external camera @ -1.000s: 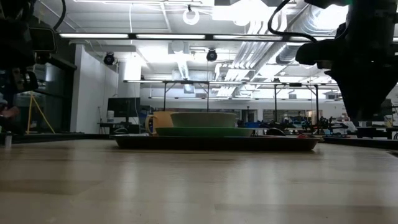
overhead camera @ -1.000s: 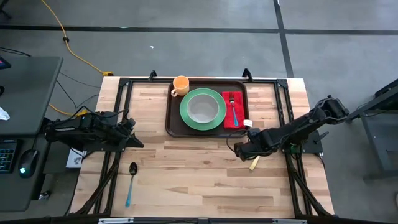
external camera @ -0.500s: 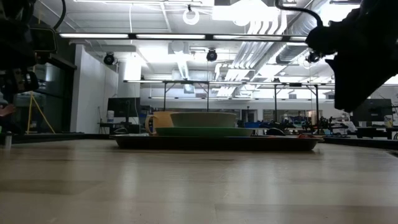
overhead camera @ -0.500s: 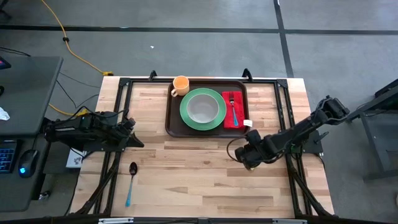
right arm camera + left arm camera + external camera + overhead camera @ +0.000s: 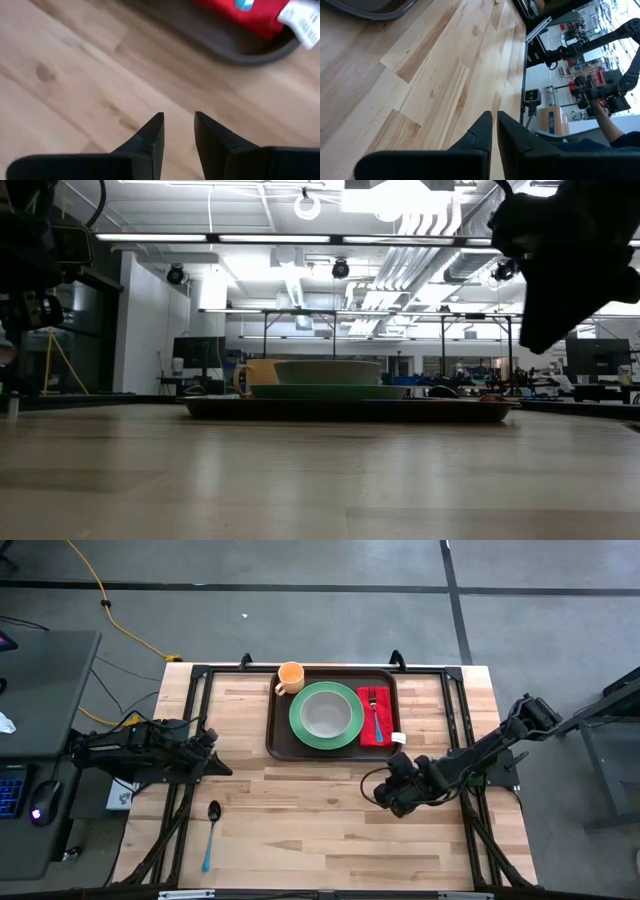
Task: Set up tray
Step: Put the blue spoon on the red table napkin to right of the green plate
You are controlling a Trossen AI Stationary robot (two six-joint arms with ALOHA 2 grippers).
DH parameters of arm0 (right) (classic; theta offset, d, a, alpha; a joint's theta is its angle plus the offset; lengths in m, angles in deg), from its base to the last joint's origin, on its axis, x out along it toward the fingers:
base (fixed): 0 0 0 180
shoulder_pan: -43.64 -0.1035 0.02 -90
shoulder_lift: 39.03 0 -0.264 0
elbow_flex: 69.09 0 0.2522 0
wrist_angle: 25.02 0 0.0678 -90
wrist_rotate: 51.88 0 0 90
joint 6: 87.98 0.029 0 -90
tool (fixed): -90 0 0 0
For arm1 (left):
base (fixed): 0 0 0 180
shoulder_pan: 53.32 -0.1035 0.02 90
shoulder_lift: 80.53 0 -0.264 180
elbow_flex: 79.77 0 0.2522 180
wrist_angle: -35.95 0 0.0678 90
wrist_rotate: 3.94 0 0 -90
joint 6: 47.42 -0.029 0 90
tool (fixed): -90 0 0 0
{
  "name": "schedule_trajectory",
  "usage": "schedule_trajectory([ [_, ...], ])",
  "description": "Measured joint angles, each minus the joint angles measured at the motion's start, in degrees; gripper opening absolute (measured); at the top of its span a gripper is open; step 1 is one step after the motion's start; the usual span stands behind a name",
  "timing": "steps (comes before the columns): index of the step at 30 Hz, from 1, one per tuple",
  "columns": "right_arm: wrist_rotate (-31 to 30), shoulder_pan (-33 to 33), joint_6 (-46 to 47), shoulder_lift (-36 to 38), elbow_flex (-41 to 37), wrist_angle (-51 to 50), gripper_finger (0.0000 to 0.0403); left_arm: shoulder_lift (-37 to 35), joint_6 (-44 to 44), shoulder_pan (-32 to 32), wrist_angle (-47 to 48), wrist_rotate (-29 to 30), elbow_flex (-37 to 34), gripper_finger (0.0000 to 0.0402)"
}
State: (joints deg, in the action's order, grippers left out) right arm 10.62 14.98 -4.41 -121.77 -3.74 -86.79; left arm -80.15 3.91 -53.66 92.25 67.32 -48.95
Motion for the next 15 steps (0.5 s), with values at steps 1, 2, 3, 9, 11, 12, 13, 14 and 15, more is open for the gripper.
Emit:
schedule_trajectory([
  [1, 1.31, 0.0, 0.28, 0.0, 0.0, -0.13, 0.0085, 0.02, 0.0, 0.0, 0.0, 0.02, 0.0, 0.0056],
  [2, 2.52, 0.0, 0.99, 0.0, 0.02, -0.12, 0.0085, 0.0, 0.0, 0.0, 0.0, 0.1, 0.0, 0.0056],
  [3, 3.36, 0.0, 1.1, 0.0, 0.0, -0.36, 0.0085, 0.0, 0.0, 0.0, 0.0, 0.3, 0.0, 0.0056],
  [9, 6.95, 0.04, -1.11, 0.0, 0.02, -1.94, 0.0085, 0.01, 0.0, -0.02, -0.02, 1.4, 0.0, 0.0056],
  [11, 5.33, 0.04, -0.61, 0.0, 0.0, -1.84, 0.0085, 0.0, -0.02, 0.0, -0.02, 1.4, 0.0, 0.0056],
  [12, 4.14, 0.04, -0.47, 0.0, 0.0, -1.83, 0.0085, 0.01, 0.0, -0.01, -0.02, 1.42, 0.0, 0.0056],
  [13, 3.12, 0.04, -0.9, 0.0, 0.0, -1.81, 0.0085, 0.0, -0.02, -0.02, -0.02, 1.42, 0.0, 0.0056],
  [14, 2.18, 0.04, -1.85, 0.0, 0.01, -1.65, 0.0085, 0.01, -0.01, -0.02, -0.02, 1.43, 0.0, 0.0056],
  [15, 1.35, 0.07, -2.76, 0.0, 0.01, -1.5, 0.0085, 0.0, 0.0, -0.01, -0.02, 1.43, 0.0, 0.0056],
])
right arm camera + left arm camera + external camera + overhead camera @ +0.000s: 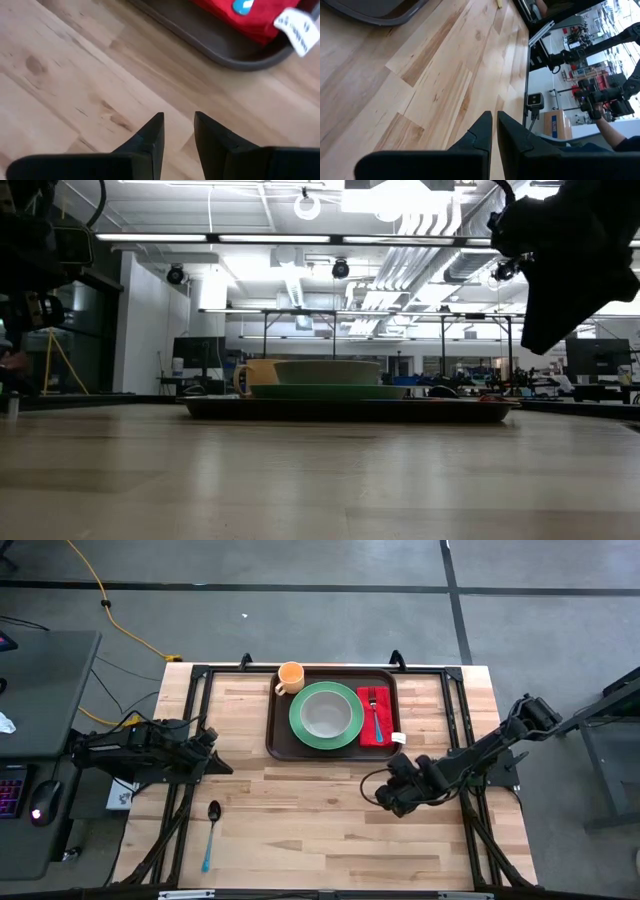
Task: Set up tray
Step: Put the blue spoon on the red table napkin to right of the green plate
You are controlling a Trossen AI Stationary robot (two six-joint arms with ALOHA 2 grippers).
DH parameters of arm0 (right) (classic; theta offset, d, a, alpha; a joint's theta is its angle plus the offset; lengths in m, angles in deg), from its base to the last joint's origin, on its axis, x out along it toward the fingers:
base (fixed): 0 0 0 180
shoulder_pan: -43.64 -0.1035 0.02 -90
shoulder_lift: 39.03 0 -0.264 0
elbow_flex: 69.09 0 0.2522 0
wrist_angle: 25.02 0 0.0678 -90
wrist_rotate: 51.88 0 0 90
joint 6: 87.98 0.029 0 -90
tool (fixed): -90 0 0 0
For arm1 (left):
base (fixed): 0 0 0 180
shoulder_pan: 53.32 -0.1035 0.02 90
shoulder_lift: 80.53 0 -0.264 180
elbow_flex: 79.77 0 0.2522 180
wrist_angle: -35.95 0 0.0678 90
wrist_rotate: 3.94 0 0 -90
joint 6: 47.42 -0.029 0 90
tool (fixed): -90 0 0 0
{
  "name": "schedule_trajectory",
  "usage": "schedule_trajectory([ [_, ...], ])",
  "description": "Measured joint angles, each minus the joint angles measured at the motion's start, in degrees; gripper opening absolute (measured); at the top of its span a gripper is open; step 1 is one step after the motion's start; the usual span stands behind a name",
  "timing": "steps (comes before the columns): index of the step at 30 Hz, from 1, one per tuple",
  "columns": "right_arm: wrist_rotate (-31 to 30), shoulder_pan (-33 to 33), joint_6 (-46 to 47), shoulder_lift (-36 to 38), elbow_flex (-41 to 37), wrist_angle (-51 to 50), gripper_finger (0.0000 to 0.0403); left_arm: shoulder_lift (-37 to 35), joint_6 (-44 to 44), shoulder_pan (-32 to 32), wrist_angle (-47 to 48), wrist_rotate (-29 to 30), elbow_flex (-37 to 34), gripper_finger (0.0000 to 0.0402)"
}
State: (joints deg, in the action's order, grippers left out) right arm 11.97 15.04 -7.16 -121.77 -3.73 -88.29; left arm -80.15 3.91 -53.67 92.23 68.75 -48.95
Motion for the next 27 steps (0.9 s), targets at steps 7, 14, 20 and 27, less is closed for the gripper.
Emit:
schedule_trajectory([
  [7, -1.45, -0.02, -7.78, 0.0, 0.01, 2.08, 0.0085, 0.01, 0.0, 0.0, 0.0, 0.06, 0.0, 0.0056],
  [14, -2.43, -0.02, -15.9, 0.0, 0.01, 7.14, 0.0085, 0.0, 0.0, 0.01, 0.0, 0.08, 0.0, 0.0056],
  [20, -3.9, -0.02, -19.81, 1.23, 0.03, 8.24, 0.0085, 0.0, 0.0, 0.0, 0.0, 0.08, 0.0, 0.0056],
  [27, -6.39, -0.02, -24.15, 12.1, -4.68, 11.55, 0.0085, 0.01, 0.0, 0.0, 0.0, 0.08, 0.0, 0.0056],
])
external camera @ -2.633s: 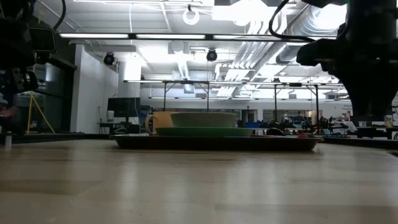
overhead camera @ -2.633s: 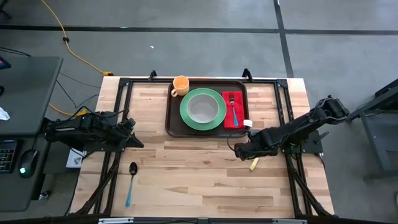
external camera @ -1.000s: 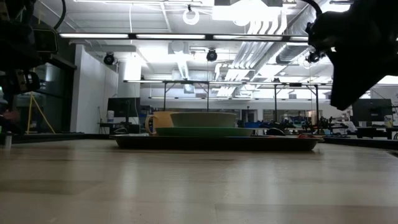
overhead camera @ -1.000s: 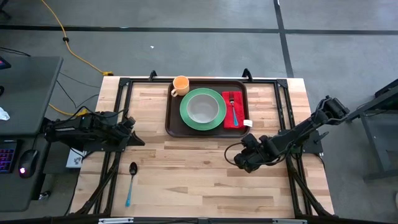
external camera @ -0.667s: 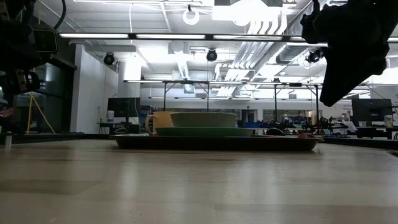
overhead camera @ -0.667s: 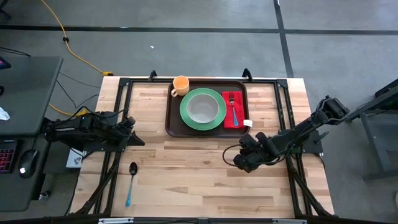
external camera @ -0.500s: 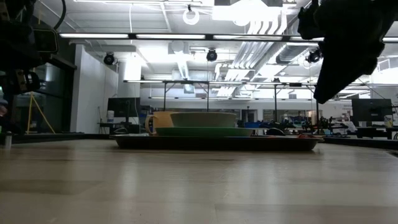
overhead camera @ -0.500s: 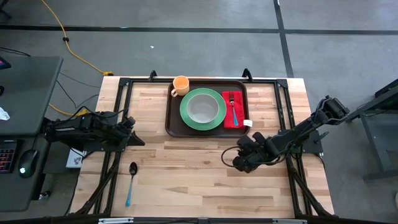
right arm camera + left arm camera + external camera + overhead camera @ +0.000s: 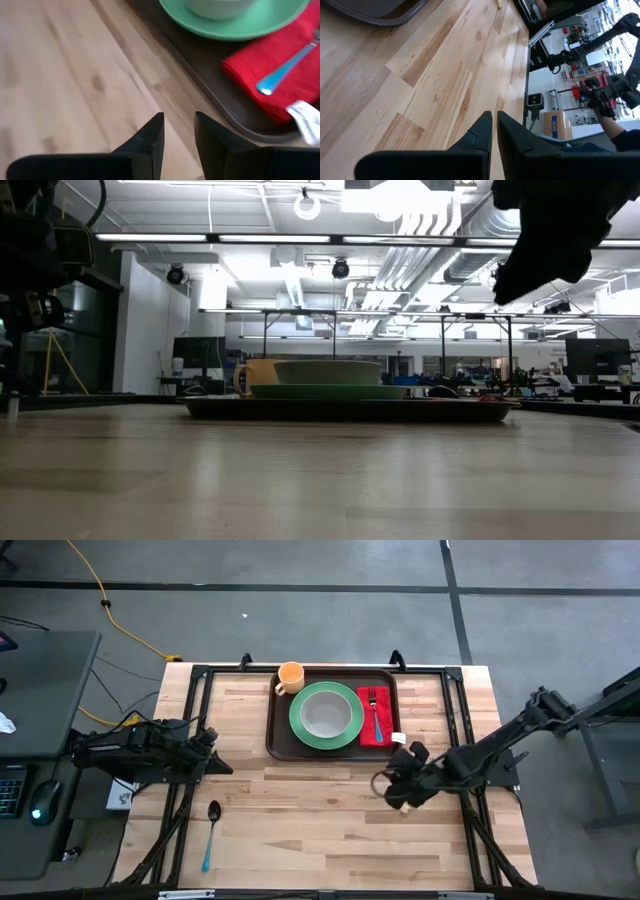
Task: Set up tray
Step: Put the blue spoon on the red table napkin to right of the green plate
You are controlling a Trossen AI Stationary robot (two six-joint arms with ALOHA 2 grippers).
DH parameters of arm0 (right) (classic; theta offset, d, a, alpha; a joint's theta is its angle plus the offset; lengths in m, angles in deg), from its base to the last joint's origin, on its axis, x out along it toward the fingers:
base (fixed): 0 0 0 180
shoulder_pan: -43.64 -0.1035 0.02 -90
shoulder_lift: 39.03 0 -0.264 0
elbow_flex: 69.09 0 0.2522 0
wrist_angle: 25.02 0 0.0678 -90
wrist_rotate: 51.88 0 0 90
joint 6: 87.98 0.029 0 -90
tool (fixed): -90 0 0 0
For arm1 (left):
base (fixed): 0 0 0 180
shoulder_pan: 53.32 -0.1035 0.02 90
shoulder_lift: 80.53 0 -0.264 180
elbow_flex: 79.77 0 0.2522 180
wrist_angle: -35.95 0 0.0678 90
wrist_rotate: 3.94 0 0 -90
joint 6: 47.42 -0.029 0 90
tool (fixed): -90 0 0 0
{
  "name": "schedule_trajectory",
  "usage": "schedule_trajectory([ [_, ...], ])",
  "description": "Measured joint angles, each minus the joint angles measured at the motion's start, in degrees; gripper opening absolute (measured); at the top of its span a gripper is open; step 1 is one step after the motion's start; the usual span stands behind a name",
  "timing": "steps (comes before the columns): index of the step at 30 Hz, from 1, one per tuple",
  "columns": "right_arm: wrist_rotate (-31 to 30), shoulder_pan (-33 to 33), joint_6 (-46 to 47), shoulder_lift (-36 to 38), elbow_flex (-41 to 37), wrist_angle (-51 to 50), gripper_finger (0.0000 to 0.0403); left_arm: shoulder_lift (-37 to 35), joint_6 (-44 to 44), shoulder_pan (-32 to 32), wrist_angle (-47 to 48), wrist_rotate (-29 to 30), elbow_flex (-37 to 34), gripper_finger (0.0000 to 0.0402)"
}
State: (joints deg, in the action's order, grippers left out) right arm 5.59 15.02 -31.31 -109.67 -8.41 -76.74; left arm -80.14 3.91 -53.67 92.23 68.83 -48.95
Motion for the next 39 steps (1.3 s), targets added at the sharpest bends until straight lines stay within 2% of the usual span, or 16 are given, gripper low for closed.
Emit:
schedule_trajectory([
  [7, 1.41, 0.0, -5.91, 12.55, -11.3, 15.35, 0.0085, 0.01, 0.05, 0.01, 0.0, 0.03, 0.0, 0.0056],
  [12, 1.58, 0.0, -6.85, 18.08, -16.84, 19.93, 0.0085, -0.01, 0.2, -0.01, 0.0, 1.42, 0.0, 0.0056],
  [18, 1.39, 0.29, -8.5, 21.18, -20.18, 21.27, 0.0085, 0.01, 0.2, -0.01, 0.0, 2.64, 0.0, 0.0056],
  [26, 1.77, 3.24, -15.16, 25.31, -24.78, 27.08, 0.0085, 0.0, 0.2, 0.0, 0.0, 4.16, 0.0, 0.0056],
  [39, 9.66, 11.03, -26.84, 33.85, -31.21, 36.49, 0.0085, 0.0, 0.19, 0.0, 0.0, 6.89, 0.0, 0.0056],
])
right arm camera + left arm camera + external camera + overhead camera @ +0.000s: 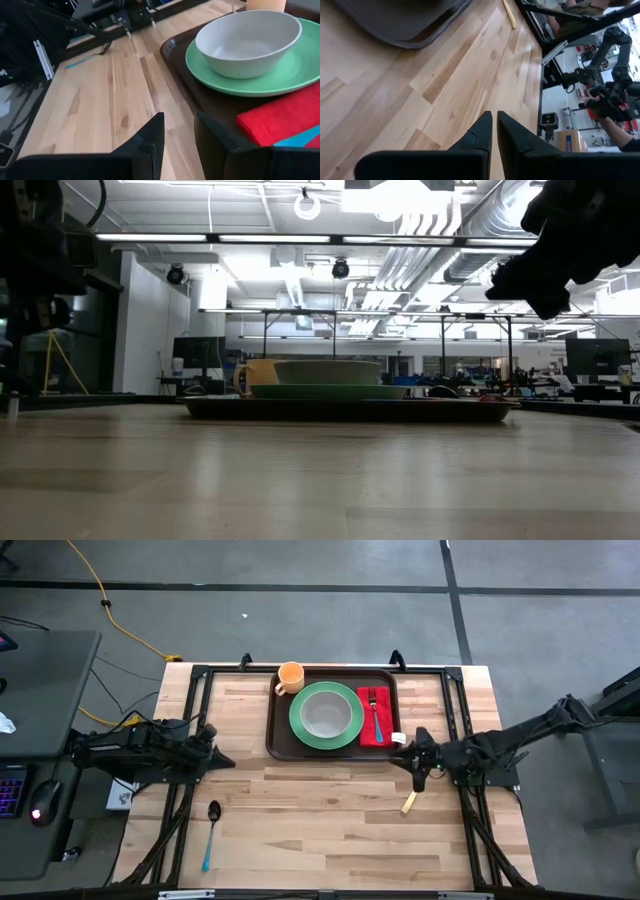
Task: Set up tray
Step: Put the blue spoon on the red table napkin to right of the green plate
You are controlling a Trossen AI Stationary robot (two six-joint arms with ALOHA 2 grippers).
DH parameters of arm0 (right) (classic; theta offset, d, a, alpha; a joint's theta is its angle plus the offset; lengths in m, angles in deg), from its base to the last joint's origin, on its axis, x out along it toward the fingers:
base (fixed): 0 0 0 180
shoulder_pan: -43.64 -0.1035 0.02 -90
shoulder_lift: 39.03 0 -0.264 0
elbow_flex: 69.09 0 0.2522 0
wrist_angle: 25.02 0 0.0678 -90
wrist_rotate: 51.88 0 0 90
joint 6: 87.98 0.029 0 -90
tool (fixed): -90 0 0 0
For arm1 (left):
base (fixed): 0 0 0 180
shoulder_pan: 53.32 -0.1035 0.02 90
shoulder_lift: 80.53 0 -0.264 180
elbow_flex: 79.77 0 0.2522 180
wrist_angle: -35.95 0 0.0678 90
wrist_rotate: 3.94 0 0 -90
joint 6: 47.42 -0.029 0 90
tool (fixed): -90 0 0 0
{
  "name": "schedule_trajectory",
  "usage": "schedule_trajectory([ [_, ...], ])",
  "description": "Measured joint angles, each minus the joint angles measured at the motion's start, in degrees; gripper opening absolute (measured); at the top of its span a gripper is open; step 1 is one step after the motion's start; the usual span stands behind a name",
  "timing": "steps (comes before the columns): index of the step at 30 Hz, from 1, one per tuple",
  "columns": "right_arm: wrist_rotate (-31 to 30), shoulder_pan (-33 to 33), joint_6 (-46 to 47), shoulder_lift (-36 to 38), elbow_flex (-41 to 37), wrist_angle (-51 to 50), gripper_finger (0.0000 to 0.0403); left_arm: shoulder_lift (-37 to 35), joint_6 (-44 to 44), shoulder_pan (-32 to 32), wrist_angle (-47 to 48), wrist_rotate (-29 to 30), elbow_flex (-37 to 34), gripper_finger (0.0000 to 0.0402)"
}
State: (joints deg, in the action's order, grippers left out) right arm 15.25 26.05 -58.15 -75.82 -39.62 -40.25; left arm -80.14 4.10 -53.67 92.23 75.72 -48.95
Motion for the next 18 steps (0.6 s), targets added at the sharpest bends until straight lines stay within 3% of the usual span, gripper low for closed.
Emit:
schedule_trajectory([
  [18, 7.81, 6.14, -7.4, 6.93, -8.81, 12.78, 0.0085, -0.01, -0.01, 0.01, 0.02, 3.89, 0.0, 0.0056],
])
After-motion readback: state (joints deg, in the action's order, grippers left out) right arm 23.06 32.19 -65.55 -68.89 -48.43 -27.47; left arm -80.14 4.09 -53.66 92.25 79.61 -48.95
